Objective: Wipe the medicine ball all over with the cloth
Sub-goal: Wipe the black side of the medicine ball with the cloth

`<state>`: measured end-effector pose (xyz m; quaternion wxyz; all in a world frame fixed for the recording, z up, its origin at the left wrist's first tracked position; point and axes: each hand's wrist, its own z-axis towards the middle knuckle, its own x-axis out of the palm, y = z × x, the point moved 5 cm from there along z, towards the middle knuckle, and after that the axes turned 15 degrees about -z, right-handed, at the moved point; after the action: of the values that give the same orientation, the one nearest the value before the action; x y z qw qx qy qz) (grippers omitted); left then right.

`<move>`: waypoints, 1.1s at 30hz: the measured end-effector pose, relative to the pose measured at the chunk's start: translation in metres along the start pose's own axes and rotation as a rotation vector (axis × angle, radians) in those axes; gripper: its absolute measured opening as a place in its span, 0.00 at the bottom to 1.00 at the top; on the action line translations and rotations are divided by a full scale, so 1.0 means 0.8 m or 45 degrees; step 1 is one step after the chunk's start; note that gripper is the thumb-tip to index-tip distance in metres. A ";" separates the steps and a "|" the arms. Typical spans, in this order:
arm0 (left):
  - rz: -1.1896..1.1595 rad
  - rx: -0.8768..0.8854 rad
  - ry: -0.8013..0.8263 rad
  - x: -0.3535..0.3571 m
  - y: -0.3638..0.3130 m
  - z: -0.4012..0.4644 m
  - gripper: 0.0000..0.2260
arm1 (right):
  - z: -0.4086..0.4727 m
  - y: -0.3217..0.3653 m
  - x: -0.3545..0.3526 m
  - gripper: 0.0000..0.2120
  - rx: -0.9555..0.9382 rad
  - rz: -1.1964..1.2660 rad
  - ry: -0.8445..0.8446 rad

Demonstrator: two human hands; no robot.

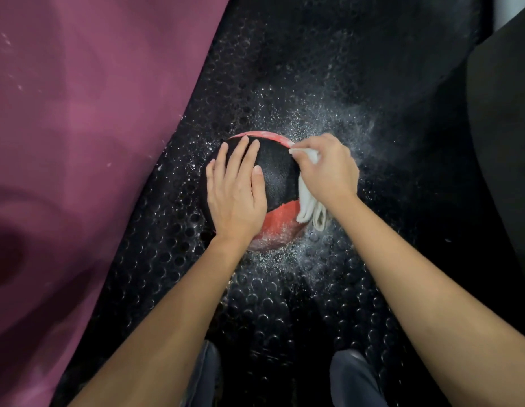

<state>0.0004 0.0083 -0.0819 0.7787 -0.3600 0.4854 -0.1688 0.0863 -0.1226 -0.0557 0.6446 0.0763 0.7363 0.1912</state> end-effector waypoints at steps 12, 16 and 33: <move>0.038 0.041 0.024 0.006 -0.007 0.007 0.21 | -0.045 0.013 -0.002 0.06 -0.252 -0.085 -0.227; 0.062 -0.023 0.020 0.010 -0.010 0.014 0.22 | -0.024 0.018 -0.003 0.07 -0.208 -0.077 -0.204; 0.044 -0.001 0.012 0.006 -0.006 0.016 0.22 | -0.068 0.000 0.005 0.05 -0.160 0.062 -0.347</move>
<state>0.0141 0.0073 -0.0779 0.7790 -0.3510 0.4954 -0.1568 0.0322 -0.1315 -0.0540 0.7372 0.0788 0.6266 0.2404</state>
